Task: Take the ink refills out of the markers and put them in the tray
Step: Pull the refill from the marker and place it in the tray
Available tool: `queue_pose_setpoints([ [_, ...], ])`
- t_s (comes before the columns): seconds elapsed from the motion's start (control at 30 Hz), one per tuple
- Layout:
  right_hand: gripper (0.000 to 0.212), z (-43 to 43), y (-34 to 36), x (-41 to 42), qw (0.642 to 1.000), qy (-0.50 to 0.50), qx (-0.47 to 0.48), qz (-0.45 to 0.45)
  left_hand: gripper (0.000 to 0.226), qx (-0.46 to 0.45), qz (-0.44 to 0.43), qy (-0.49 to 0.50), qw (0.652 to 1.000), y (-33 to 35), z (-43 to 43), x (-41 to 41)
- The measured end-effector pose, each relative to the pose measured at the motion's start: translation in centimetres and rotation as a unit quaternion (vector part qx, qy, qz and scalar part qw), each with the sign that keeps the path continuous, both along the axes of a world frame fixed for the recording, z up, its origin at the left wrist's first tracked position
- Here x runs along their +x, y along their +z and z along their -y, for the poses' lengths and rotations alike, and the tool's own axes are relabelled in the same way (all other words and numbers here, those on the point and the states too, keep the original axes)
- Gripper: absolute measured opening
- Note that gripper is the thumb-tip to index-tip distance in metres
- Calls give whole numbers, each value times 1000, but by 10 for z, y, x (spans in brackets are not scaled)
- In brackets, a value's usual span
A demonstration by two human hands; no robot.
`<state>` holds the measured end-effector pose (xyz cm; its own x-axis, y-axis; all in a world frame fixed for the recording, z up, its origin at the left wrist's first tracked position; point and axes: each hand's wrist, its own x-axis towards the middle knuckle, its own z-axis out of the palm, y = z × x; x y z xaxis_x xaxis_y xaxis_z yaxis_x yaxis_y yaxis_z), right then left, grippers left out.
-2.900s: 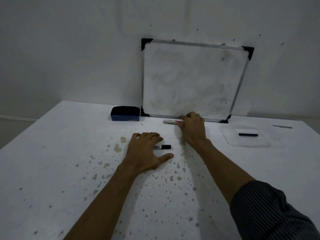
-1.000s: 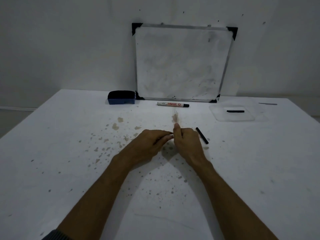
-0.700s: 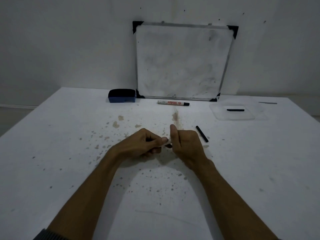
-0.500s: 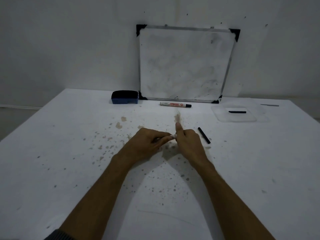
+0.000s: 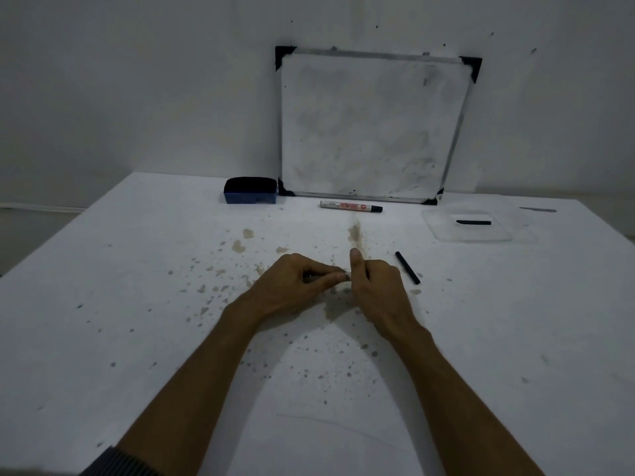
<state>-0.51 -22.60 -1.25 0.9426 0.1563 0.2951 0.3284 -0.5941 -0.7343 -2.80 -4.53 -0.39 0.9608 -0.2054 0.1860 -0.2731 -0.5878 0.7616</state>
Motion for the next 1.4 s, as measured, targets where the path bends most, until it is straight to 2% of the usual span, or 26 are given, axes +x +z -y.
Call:
queue_pose_setpoints([
  [0.1,64,3,1,0,1000,17,-5,-11,52,13,14,-6,1000,0,-1,-1],
  [0.23,65,3,3,-2,999,22,-24,36,45,-2,-12,-5,1000,0,-5,2],
  [0.33,64,-1,3,2,998,-17,9,62,33,-16,7,11,1000,4,0,7],
  [0.47,62,1,4,6,995,-61,14,83,30,-1,34,30,999,5,-4,8],
  [0.57,62,16,5,11,989,-119,67,56,43,9,23,83,996,8,-23,-1],
  [0.63,57,18,3,6,992,-108,66,32,53,-47,-2,82,995,8,-25,-8],
  [0.7,48,13,0,1,995,-82,45,21,45,-80,-3,83,993,6,-18,-6],
  [0.77,38,7,-2,3,997,-67,30,15,33,-71,15,106,992,3,-11,1],
  [0.97,23,12,-13,15,998,5,-26,60,29,-5,26,128,991,-7,-11,3],
  [1.03,22,13,-16,15,997,11,-55,48,26,-35,15,135,990,-6,-9,3],
  [1.2,22,11,-12,10,995,35,-90,22,25,-181,-10,133,974,5,0,2],
  [1.3,26,11,2,3,1000,19,-1,23,28,-275,-10,153,949,11,1,3],
  [1.4,41,8,15,-9,990,76,104,-59,34,-361,-27,159,919,11,2,4],
])
